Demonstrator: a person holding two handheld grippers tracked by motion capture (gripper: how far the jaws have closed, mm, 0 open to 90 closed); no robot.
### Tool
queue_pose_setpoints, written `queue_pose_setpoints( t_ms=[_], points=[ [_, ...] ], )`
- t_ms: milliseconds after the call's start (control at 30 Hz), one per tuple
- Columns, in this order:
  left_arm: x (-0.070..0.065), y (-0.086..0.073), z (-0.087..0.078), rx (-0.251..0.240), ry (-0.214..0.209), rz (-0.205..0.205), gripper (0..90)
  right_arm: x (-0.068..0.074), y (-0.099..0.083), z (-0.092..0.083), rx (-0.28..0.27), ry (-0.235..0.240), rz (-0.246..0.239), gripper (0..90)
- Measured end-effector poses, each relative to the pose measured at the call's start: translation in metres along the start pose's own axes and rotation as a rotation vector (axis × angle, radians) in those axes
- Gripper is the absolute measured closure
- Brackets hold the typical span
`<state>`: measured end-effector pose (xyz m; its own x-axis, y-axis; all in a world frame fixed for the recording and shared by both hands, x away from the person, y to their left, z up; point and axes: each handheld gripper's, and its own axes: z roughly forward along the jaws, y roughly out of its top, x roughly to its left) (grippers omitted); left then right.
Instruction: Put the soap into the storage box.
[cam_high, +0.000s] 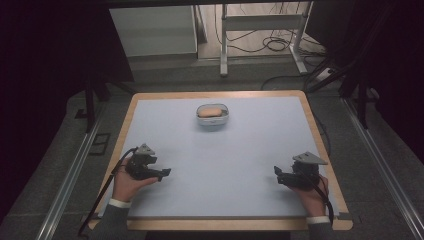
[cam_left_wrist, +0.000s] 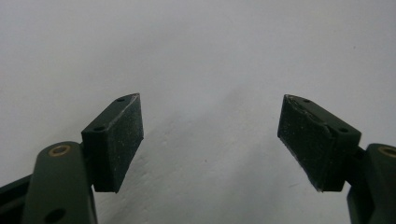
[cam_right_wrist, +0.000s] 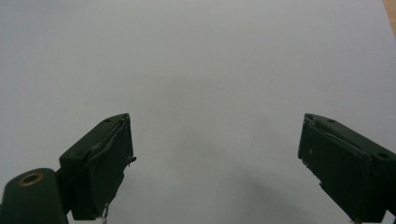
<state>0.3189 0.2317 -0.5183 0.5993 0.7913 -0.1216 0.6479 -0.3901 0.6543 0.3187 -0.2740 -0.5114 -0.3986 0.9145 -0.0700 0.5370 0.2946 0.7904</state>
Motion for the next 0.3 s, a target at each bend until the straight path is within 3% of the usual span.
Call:
queue_pose_setpoints(
  t_ms=[300],
  points=[
    [0.0002,0.0021,0.0021,0.004,-0.018,-0.001,21.5,-0.0015,0.0014,0.0002,-0.024,0.003,0.006,10.3]
  ],
)
